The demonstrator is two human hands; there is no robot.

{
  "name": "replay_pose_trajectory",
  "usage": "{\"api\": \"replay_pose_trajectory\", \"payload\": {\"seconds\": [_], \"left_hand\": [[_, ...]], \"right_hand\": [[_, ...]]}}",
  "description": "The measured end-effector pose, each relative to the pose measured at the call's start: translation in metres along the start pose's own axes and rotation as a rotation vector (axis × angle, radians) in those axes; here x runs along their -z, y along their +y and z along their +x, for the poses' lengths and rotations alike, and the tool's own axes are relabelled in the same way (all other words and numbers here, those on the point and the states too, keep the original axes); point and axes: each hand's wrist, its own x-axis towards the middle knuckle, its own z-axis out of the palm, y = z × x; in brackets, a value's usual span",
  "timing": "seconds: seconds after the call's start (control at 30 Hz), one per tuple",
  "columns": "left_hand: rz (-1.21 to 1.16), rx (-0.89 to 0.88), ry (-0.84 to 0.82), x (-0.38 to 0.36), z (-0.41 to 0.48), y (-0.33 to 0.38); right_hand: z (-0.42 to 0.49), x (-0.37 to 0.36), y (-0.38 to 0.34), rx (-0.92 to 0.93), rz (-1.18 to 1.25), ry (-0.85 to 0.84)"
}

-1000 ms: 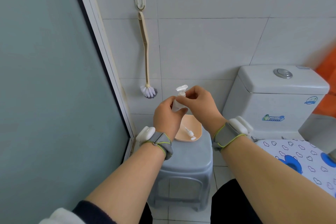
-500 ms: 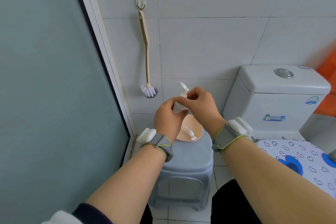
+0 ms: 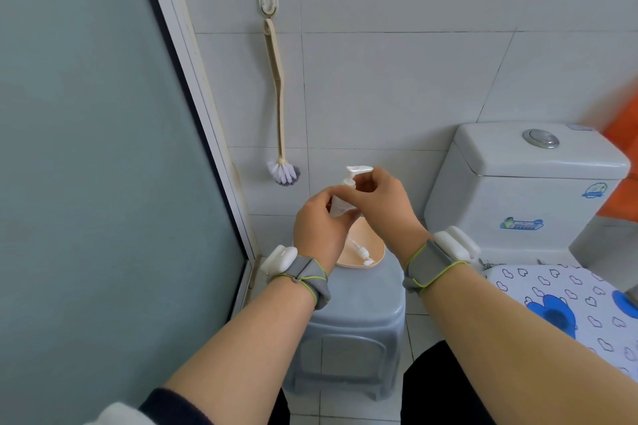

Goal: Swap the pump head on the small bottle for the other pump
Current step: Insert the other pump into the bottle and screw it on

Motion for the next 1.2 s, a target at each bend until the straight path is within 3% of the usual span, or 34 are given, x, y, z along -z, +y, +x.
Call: {"api": "replay_pose_trajectory", "payload": {"seconds": [0.17,0.4,0.63,0.83,1.07,1.2], "left_hand": [[0.039,-0.008,-0.003,0.003,0.005,0.0],[0.016,-0.011,-0.008,0.003,0.003,-0.005],[-0.039,0.003,-0.131,0.006,0.007,-0.004],[-0.019,-0.01,-0.069,0.002,0.002,-0.007],[0.119,-0.095,0.03,-0.003,-0.002,-0.003],[0.152,-0.102,0.059,-0.002,-0.001,-0.003]], "right_hand": [[-0.004,0.007,-0.001,0.046,0.234,-0.18],[-0.003,0.007,-0.001,0.051,0.173,-0.133],[-0.005,0.008,-0.001,0.023,0.066,-0.201],[-0.005,0.003,-0.001,0.085,-0.113,-0.098],[-0.015,-0.009,0.0,0.077,-0.092,0.095],[-0.015,-0.009,-0.001,0.046,-0.018,0.049]]}}
